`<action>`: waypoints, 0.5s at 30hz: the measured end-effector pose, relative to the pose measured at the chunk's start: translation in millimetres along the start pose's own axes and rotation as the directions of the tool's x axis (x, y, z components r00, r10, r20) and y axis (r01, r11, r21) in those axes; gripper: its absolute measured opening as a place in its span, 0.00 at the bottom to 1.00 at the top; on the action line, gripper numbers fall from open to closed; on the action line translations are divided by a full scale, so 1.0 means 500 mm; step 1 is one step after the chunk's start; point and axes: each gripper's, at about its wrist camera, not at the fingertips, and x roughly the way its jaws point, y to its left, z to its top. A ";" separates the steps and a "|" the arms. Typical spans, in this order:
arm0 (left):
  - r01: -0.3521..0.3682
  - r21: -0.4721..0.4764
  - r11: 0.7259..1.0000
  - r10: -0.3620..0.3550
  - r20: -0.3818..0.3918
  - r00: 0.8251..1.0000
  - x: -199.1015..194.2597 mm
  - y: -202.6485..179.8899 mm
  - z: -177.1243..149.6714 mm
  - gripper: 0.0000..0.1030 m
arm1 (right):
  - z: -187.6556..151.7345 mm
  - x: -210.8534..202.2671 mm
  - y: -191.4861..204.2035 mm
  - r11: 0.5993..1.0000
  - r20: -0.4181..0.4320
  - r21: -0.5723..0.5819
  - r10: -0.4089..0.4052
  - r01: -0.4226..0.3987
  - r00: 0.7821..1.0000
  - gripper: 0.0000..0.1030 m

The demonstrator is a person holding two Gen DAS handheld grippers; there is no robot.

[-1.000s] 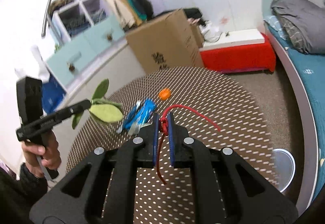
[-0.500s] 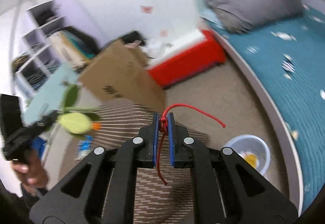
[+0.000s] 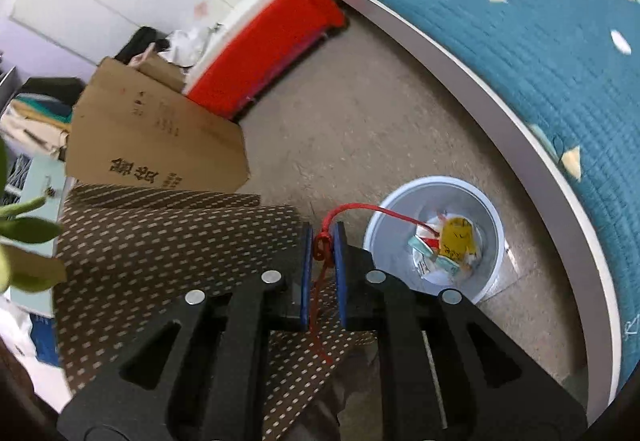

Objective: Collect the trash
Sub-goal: 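Carry the leaf toy and red string over the wastebasket and release both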

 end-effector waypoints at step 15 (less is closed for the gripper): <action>-0.021 0.135 0.991 0.051 -0.226 0.973 0.220 -0.081 0.025 0.12 | -0.027 -0.208 -0.038 0.996 0.220 0.083 -0.001 -0.017 0.975 0.89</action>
